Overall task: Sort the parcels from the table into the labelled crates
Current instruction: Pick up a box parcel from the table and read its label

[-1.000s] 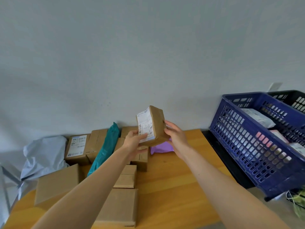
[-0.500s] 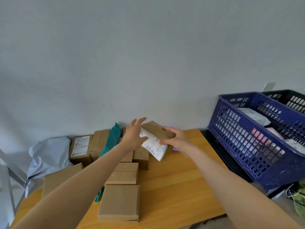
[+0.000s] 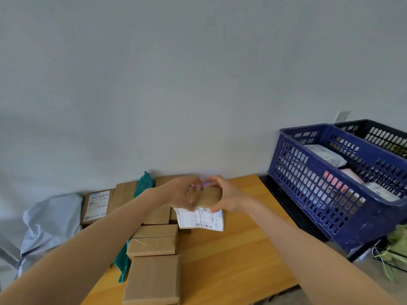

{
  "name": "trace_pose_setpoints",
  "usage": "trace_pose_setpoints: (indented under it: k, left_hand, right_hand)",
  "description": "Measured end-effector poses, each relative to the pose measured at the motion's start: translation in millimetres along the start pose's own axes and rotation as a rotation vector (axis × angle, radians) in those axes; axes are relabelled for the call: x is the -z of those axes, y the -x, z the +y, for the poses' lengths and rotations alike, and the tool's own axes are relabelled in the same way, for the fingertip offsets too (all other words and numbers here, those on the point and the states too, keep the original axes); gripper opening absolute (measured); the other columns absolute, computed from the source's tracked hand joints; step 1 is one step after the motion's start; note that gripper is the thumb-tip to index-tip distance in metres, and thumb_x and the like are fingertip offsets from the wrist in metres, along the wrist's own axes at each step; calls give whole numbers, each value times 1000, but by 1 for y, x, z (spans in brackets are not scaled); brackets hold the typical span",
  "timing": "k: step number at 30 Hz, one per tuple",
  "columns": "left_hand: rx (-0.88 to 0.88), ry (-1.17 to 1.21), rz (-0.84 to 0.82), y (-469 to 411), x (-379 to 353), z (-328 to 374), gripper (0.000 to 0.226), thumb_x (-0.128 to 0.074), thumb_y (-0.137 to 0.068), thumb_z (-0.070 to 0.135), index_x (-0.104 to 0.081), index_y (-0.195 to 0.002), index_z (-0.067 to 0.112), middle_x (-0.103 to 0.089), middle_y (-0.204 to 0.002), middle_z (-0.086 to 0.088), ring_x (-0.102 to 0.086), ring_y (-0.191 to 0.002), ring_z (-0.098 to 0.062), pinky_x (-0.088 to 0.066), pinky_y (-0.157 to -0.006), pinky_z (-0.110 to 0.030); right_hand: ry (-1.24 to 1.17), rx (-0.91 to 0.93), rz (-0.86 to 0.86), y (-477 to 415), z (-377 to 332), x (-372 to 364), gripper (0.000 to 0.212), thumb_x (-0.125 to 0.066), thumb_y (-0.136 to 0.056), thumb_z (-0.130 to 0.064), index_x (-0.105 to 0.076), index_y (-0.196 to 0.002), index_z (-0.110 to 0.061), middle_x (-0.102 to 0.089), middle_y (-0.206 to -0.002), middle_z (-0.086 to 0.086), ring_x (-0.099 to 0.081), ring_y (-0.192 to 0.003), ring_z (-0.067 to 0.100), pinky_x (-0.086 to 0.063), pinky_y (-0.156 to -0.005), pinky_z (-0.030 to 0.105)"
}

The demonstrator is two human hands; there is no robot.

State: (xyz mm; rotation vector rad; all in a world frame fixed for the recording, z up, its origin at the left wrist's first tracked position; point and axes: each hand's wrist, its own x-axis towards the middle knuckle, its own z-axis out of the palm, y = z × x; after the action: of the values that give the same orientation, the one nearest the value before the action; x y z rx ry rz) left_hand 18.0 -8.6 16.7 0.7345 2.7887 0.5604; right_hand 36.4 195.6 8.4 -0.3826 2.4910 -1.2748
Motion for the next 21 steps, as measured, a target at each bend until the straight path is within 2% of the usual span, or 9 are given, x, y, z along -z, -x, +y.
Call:
trace_pose_setpoints:
  k: [5, 8, 10, 11, 13, 15, 18, 19, 21]
  left_hand:
    - [75, 120, 63, 2, -8, -5, 57, -82, -68, 33, -49, -114, 31, -56, -114, 9, -55, -102, -12, -49, -87, -31]
    - [181, 341, 148, 3, -6, -6, 53, -80, -73, 29, -47, -114, 28, -56, -109, 9, -60, -92, -8, -51, -67, -18]
    - [253, 543, 235, 4, -4, -4, 51, -80, -75, 28, -46, -114, 25, -57, -105, 9, -63, -89, -9, -53, -61, -19]
    - [288, 633, 283, 4, -4, -3, 50, -79, -76, 28, -46, -113, 24, -59, -103, 8, -64, -88, -10, -54, -62, -20]
    - [352, 761, 364, 3, -3, -1, 48, -78, -78, 31, -45, -113, 24, -63, -99, 6, -67, -85, -11, -56, -62, -22]
    - [394, 856, 408, 2, -4, 2, 50, -76, -79, 32, -43, -115, 23, -65, -97, 2, -68, -85, -14, -57, -65, -25]
    - [417, 949, 430, 0, -5, 6, 50, -75, -81, 33, -42, -117, 22, -67, -100, -3, -69, -86, -17, -58, -65, -27]
    - [418, 962, 438, -1, -6, 7, 49, -74, -81, 33, -42, -117, 21, -67, -101, -4, -69, -87, -18, -58, -66, -28]
    - [418, 987, 469, -2, -6, 9, 48, -74, -82, 33, -43, -117, 20, -68, -102, -5, -70, -87, -19, -59, -67, -30]
  right_hand:
    - [-45, 14, 95, 1, 1, 4, 87, -82, -71, -6, -34, -142, -20, -41, -143, -1, -41, -126, 10, -38, -97, 21]
    - [-124, -8, 192, 0, 2, 6, 90, -82, -74, -13, -28, -146, -21, -35, -148, 0, -36, -134, 13, -36, -95, 18]
    - [-173, -20, 259, 0, 5, 6, 91, -81, -75, -11, -26, -147, -20, -40, -142, 0, -42, -130, 15, -41, -88, 12]
    - [-190, -26, 294, 0, 6, 5, 92, -81, -75, -11, -26, -147, -19, -41, -141, -1, -41, -131, 16, -42, -91, 14]
    - [-233, -49, 348, -1, 7, 4, 92, -81, -75, -11, -24, -148, -17, -36, -149, 2, -35, -138, 19, -38, -108, 30]
    - [-285, -55, 353, -2, 8, 1, 89, -80, -77, -11, -26, -147, -16, -35, -151, 4, -38, -136, 20, -37, -110, 37]
    - [-384, -19, 338, -1, 7, -3, 74, -76, -79, -5, -37, -141, -15, -49, -142, 5, -56, -109, 5, -51, -83, 16]
    - [-419, -9, 340, -1, 6, -4, 70, -75, -80, -3, -39, -140, -15, -52, -139, 4, -56, -103, 1, -52, -75, 13]
    - [-488, -5, 356, -1, 5, -5, 68, -73, -80, 0, -41, -139, -15, -54, -136, 4, -56, -105, 5, -55, -73, 17]
